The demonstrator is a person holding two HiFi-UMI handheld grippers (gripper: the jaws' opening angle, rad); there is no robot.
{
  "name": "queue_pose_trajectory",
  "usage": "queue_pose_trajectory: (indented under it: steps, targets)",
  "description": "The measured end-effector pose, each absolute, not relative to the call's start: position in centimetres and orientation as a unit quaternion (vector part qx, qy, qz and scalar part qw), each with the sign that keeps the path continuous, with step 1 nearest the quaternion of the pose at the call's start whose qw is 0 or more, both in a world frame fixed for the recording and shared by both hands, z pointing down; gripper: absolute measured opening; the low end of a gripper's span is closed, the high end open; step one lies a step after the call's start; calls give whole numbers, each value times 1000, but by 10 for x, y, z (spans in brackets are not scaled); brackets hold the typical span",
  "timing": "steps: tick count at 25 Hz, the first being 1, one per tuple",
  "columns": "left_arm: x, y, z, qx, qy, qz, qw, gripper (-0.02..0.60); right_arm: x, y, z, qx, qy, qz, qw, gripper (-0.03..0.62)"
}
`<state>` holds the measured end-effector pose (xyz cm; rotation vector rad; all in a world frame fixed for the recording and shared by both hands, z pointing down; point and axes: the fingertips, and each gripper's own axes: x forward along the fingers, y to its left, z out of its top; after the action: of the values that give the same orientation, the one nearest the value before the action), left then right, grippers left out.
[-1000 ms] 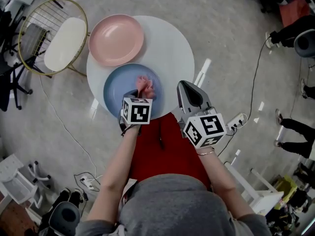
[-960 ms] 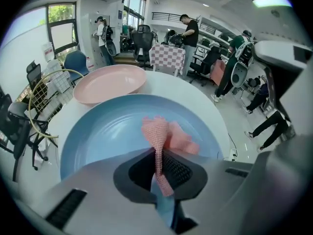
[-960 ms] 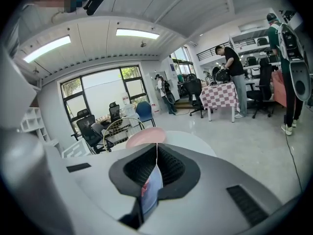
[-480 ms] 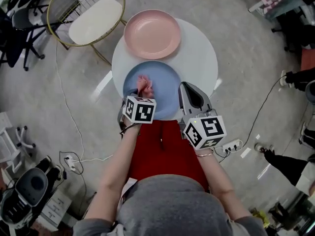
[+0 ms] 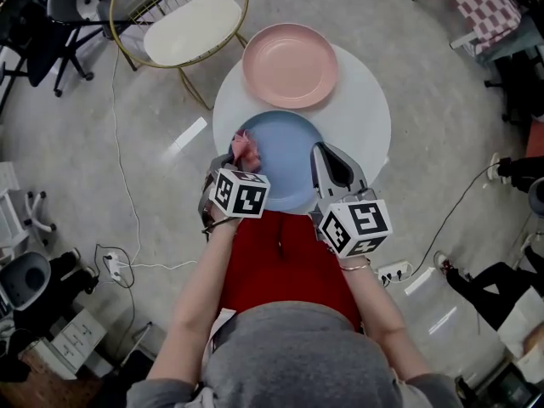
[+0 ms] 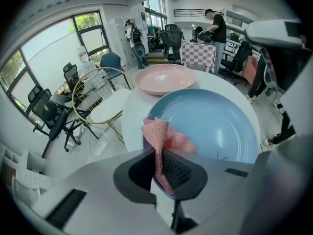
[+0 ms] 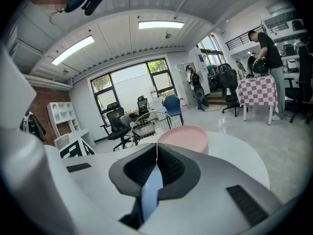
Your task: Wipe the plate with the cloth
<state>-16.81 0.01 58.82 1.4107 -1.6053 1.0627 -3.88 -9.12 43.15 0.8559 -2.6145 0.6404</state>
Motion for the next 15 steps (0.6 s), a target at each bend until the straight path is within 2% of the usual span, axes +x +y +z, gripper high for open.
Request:
queue_pose_trajectory:
  steps: [8,15]
  targets:
    - [-184,7,552,558,-655,363,357,32,-37,-96,426,310,-913,217,150,29]
    - [-141,-5,535,615,-627,311,363,32,-1,-98,419,358,-899,214,135,29]
